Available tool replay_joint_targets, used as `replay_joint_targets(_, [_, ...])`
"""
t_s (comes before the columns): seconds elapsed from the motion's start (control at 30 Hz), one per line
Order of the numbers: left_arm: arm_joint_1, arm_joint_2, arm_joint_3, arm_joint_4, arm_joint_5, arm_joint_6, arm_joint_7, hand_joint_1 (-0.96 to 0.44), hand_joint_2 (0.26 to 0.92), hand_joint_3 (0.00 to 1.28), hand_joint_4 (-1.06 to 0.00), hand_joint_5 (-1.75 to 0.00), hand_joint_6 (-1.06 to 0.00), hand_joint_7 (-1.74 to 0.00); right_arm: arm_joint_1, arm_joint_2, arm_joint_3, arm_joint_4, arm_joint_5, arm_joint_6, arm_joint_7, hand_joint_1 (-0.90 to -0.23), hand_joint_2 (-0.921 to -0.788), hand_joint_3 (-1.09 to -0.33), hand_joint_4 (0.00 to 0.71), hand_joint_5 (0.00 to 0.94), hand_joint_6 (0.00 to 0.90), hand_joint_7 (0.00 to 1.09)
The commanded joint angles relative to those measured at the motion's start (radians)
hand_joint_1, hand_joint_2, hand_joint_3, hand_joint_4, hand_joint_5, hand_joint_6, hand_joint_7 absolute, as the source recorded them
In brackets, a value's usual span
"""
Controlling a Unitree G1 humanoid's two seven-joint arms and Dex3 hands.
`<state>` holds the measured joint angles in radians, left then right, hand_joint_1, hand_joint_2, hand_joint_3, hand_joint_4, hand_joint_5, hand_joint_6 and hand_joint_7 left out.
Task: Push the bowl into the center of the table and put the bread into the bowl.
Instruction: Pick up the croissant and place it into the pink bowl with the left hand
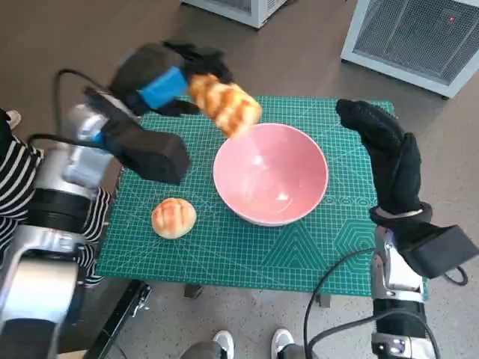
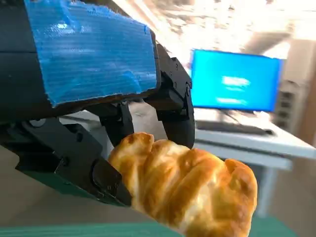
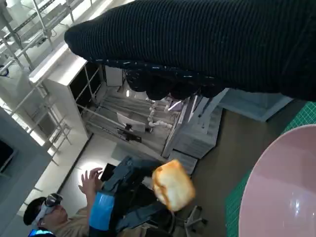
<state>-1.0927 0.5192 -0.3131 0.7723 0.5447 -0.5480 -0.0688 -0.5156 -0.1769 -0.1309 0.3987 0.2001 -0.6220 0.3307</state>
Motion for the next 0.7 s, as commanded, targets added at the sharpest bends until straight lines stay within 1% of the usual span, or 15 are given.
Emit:
replay_joint_targets(0.03, [-0.009,-0.039,-0.032,0.021,0.023,-0.013,-0.009,0.0,0.92,0.04,-0.75,-1.07,-0.62,-1.19,0.018,-0.002,-0.009,0.015,0.005,0.0,0.001,-0.782,-0.921,-0.766,0.202,0.001,0.058,0.53])
replay_joint_targets(0.2, [-0.03,-0.086,-0.063,0.081,0.034,-0.022,-0.013,0.0,0.921,0.06,-0.72,-1.09,-0.6,-1.22,0.023,-0.002,-0.013,0.012,0.003,-0.004,-0.001,-0.782,-0.921,-0.765,0.203,0.001,0.059,0.53])
replay_joint_targets(0.47, [-0.066,-0.152,-0.121,0.178,0.089,-0.004,-0.008,0.0,0.921,0.08,-0.71,-1.11,-0.57,-1.25,0.04,-0.002,-0.017,-0.008,-0.005,-0.006,-0.01,-0.783,-0.921,-0.764,0.203,0.001,0.059,0.53])
replay_joint_targets(0.57, [-0.074,-0.174,-0.13,0.219,0.085,-0.008,-0.026,0.0,0.921,0.09,-0.7,-1.12,-0.57,-1.26,0.046,-0.003,-0.02,-0.013,-0.005,-0.006,-0.013,-0.783,-0.921,-0.764,0.202,0.001,0.06,0.53])
replay_joint_targets(0.7, [-0.081,-0.193,-0.138,0.256,0.083,-0.008,-0.043,0.0,0.921,0.12,-0.66,-1.13,-0.53,-1.31,0.051,-0.003,-0.022,-0.019,-0.006,-0.005,-0.015,-0.784,-0.921,-0.764,0.2,0.0,0.06,0.53])
